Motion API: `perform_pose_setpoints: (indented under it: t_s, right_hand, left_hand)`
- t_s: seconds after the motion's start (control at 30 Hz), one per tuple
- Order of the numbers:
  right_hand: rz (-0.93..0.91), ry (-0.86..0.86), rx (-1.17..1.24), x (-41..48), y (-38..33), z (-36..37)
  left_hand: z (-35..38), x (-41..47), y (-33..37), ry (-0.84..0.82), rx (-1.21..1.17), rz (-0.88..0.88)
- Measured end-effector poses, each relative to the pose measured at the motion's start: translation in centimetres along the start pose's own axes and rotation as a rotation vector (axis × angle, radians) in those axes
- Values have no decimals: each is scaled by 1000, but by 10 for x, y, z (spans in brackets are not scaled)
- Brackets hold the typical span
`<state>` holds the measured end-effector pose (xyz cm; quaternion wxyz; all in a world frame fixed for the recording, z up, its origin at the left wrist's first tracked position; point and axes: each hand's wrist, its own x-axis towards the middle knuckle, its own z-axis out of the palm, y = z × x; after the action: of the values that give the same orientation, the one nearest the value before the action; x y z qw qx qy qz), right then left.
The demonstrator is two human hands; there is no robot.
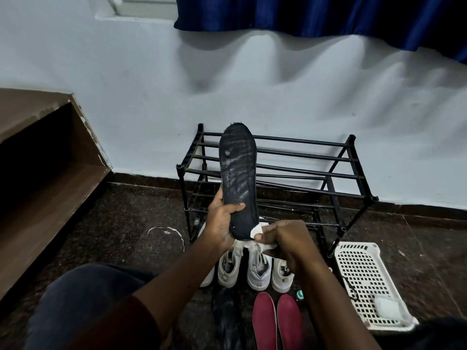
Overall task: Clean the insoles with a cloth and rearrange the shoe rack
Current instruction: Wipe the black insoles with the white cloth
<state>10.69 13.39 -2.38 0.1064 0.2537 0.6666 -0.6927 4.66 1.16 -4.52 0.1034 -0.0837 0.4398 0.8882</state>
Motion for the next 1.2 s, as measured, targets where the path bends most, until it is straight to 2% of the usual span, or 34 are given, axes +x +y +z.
perform_pose_setpoints:
  t_s: [0.07,0.23,0.37,0.53,0.73,0.93,1.07,1.2]
  right_hand:
    - [3,-24,-28,0,-6,-8]
    - [-242,236,63,18,-20,-7]
    - [-332,210,-87,23,-26,10]
    - [-214,169,-63,23,-10,11]
    - [-57,13,49,10,-4,5]
    - [-7,-44,108,4,-1,-2]
    - [37,-109,31,1,1,-6]
    - [80,-149,-182,-4,-5,-20]
  left_hand:
    - [-1,2,2,18,-20,0]
    - [1,0,-1,-27,-24,-30]
    - [2,1,-4,-46,2,-12]
    - [-2,3,-5,-37,-23,-12]
    - [-4,4,-4,-22,-48,-37]
    - [-13,2,-6,-173,-230,-344]
    - [-16,5,-10,-231,-341,-453]
    - [-19,9,-9,-205,-397,-476]
